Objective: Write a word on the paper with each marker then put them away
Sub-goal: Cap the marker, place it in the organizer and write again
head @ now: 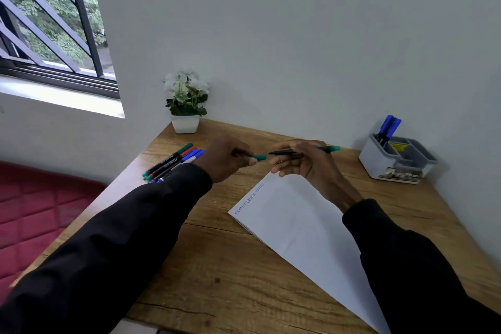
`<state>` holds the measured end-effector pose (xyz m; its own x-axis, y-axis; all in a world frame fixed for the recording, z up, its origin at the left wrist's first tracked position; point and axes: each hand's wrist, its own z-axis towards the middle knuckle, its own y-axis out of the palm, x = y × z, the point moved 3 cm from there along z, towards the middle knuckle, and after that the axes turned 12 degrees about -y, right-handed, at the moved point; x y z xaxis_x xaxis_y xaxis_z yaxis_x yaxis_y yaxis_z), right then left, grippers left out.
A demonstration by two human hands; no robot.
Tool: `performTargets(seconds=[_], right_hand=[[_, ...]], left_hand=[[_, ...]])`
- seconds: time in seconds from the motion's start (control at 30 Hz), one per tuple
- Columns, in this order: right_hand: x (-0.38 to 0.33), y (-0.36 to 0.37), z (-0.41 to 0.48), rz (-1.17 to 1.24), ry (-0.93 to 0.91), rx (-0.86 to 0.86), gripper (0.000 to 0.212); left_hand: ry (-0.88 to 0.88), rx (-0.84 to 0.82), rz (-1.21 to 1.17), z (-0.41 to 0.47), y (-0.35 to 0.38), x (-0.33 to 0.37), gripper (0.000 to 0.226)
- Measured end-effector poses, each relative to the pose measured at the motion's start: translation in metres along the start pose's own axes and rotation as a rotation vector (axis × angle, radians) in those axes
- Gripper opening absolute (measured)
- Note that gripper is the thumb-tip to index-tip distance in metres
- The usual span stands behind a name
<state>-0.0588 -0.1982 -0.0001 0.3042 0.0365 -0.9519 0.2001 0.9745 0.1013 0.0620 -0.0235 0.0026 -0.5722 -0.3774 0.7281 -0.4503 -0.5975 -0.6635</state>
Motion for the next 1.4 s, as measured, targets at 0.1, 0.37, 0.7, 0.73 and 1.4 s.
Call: performTargets(seconds=[0.1, 0.37, 0.7, 0.73, 1.4], right_hand=[[0.006, -0.014, -0.001, -0.123, -0.045, 0.03, 0.035], [0.029, -0.012, -0.002, -0.397, -0.041, 0.082, 0.009], [0.05, -0.011, -0.005, -0.404, -0.105, 0.026, 0.008], [0.05, -0.011, -0.005, -0.414, -0.118, 0.026, 0.007], [0.049, 0.0, -0.006, -0.498, -0.148, 0.092, 0.022]], left_hand=[[-0.028, -0.019, 0.141, 0.002, 0.008, -0.011, 0.018], [-0.08, -0.003, 0.361, 0.016, 0.025, -0.02, 0.031], [-0.009, -0.163, 0.017, 0.011, 0.023, -0.019, 0.019], [-0.009, -0.201, 0.015, 0.01, 0.023, -0.019, 0.021], [0.002, -0.283, 0.025, 0.017, 0.032, -0.021, 0.037]])
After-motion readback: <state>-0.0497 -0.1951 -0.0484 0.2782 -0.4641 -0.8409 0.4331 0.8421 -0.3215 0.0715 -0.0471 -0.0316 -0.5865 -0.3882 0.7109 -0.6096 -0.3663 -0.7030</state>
